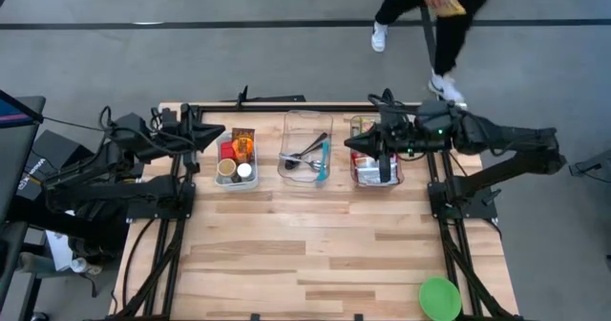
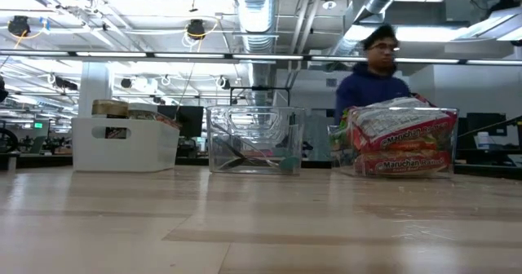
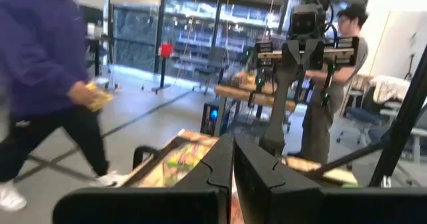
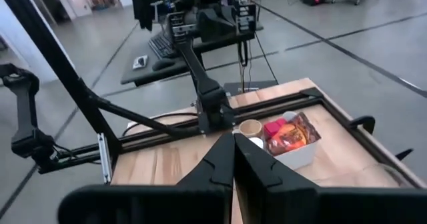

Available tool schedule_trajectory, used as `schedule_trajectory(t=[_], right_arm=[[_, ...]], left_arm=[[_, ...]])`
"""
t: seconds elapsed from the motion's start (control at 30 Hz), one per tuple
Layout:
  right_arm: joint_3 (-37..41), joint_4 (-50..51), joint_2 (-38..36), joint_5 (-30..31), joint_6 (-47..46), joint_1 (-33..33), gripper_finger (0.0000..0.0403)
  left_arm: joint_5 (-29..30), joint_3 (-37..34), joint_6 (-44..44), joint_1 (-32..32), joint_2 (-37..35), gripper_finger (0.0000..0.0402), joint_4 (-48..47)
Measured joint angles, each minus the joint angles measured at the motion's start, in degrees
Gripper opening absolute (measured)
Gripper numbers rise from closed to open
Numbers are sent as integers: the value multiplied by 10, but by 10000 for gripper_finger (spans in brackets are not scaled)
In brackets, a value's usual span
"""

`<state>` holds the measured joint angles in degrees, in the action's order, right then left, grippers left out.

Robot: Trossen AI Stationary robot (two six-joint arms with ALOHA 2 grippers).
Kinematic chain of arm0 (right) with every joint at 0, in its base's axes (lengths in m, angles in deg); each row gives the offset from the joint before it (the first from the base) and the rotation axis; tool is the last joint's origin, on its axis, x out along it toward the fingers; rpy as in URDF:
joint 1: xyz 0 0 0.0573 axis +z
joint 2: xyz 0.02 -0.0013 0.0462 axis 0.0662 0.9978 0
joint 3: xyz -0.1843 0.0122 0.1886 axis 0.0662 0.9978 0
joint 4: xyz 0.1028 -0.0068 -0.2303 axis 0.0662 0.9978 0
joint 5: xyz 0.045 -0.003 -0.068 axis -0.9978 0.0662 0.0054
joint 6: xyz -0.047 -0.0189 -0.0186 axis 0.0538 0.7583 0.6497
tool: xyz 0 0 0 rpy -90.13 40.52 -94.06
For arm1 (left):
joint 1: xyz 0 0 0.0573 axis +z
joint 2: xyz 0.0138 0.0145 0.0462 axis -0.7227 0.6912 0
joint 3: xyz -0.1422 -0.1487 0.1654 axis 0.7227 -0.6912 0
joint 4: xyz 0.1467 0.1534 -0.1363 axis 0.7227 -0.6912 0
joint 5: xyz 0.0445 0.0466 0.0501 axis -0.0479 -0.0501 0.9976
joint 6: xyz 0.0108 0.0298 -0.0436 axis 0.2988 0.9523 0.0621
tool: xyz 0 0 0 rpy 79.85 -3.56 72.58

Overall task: Pick & Place Food Item
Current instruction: Return to Home Position

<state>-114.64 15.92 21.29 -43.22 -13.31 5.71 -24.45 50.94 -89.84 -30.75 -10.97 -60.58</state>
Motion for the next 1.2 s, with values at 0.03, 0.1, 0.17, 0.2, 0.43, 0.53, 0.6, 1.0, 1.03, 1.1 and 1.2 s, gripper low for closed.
schedule_trajectory(t=[0.03,0.1,0.17,0.2,0.43,0.53,0.6,1.0,1.03,1.1,1.2], right_arm=[[28,-20,-14,0,-5,1,0],[82,-60,-43,3,-17,4,0],[129,-101,-71,12,-21,8,0],[153,-118,-86,15,-21,11,0],[269,-182,-181,18,-34,14,0],[302,-190,-214,18,-34,14,0],[323,-199,-233,26,-34,14,0],[408,-200,-320,48,-51,6,0],[416,-199,-326,48,-53,5,0],[428,-198,-335,57,-59,5,0],[453,-224,-345,59,-60,6,0]], left_arm=[[1,0,1,0,1,8,-8],[8,0,2,0,1,8,-27],[19,0,-5,0,-1,8,-42],[26,0,-9,0,-2,8,-46],[29,0,-12,0,-15,8,-49],[29,0,-12,0,-35,8,-52],[36,0,-12,0,-53,8,-58],[90,0,-15,0,-198,8,-136],[90,0,-17,0,-208,8,-143],[91,0,-26,0,-225,8,-160],[92,0,-28,0,-248,8,-179]])
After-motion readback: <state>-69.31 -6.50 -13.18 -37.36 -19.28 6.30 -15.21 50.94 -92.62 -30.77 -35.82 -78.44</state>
